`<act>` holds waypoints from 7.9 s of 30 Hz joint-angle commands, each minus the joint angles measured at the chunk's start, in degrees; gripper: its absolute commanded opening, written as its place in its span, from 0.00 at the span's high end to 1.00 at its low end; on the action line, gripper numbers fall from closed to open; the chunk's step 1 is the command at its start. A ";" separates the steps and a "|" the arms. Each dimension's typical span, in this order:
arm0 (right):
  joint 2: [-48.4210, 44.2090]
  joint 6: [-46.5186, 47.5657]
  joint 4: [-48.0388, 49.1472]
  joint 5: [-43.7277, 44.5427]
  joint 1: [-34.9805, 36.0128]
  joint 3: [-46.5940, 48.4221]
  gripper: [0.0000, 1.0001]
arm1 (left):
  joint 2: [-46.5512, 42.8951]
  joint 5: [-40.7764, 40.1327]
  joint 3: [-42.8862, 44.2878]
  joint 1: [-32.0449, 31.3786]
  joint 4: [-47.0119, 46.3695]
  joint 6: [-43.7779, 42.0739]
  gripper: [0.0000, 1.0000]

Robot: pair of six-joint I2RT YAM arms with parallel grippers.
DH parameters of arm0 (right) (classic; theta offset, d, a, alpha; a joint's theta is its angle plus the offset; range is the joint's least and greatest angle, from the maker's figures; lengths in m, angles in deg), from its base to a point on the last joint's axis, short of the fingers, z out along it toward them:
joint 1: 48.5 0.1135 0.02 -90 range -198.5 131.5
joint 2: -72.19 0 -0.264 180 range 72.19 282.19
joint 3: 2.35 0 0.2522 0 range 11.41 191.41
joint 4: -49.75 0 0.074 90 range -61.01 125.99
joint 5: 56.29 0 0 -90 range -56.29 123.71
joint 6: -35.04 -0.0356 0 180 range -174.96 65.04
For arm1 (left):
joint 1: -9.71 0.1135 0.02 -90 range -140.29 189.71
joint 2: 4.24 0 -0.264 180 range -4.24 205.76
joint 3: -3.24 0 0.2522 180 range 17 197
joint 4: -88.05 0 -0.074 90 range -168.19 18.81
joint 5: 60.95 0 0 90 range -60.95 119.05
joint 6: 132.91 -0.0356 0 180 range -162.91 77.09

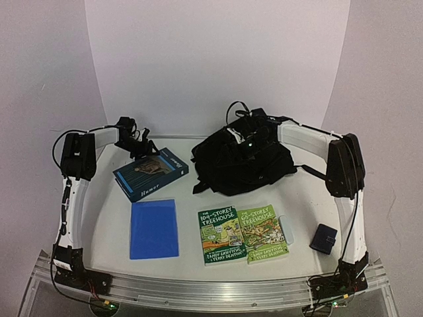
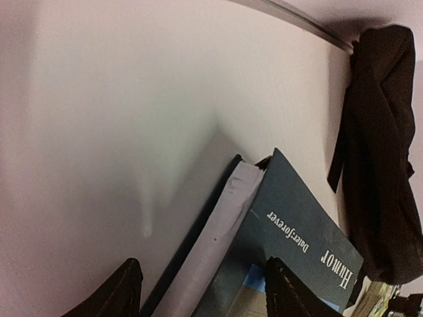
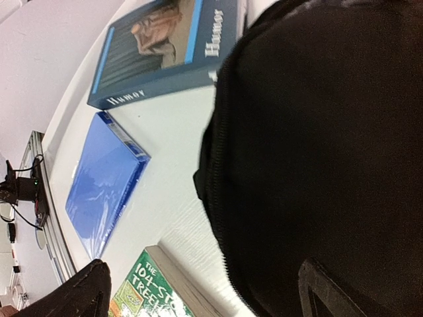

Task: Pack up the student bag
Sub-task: Move the book to the center of the board, then pick up the book from the center of the board, then place the book in the student bag.

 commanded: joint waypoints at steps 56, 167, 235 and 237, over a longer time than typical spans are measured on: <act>30.15 -11.60 10.63 6.63 11.11 27.53 0.16 | -47.79 -15.45 -72.36 -4.00 -27.03 42.59 0.26; 0.00 -38.95 28.67 -19.49 -8.08 2.50 0.09 | -51.44 23.06 -48.84 0.16 -35.50 45.64 1.00; -2.36 -20.47 15.26 5.17 -6.35 18.14 1.00 | -50.91 11.56 -57.10 -6.26 -46.11 57.34 1.00; -2.47 -20.66 16.04 3.70 -6.35 18.06 1.00 | -47.16 9.88 -55.27 -7.35 -46.38 58.04 1.00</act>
